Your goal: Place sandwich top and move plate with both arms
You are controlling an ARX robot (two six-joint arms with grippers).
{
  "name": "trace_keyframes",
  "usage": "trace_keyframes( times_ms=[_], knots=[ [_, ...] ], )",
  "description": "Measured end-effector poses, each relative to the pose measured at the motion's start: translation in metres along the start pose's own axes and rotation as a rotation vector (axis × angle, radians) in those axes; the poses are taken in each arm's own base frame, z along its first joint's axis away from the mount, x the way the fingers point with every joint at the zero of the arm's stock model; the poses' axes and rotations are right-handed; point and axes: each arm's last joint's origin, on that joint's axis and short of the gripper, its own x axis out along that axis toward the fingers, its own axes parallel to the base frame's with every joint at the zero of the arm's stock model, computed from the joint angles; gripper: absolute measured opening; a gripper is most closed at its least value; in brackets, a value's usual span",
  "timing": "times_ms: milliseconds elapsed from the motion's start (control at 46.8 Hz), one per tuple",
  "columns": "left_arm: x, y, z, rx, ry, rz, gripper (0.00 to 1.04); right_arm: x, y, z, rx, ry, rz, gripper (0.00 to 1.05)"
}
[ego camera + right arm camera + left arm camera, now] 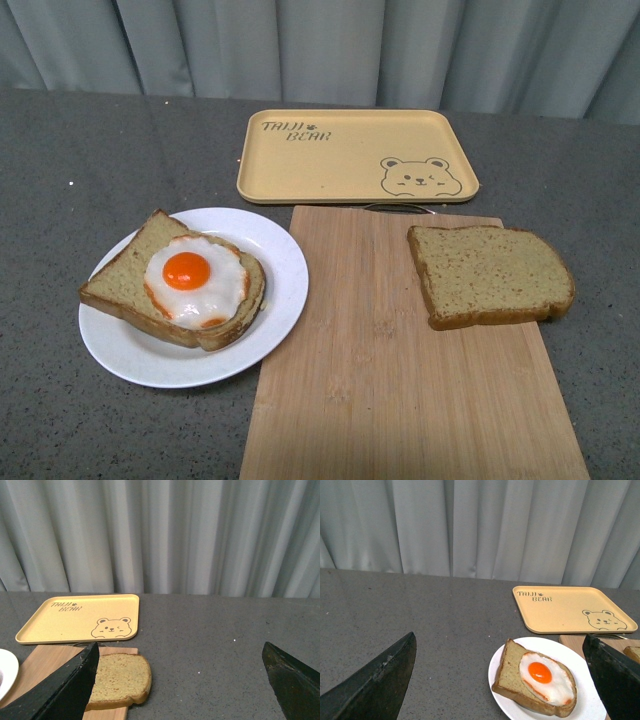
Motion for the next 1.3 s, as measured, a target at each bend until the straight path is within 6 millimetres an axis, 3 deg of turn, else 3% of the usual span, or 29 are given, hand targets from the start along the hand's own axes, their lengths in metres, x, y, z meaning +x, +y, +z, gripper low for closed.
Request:
trace_keyframes(
  times_ms=[1304],
  knots=[
    [0.0, 0.0, 0.0, 0.0, 0.0, 0.0, 0.98, 0.0, 0.0, 0.0, 0.0, 0.0, 0.0, 0.95]
  ],
)
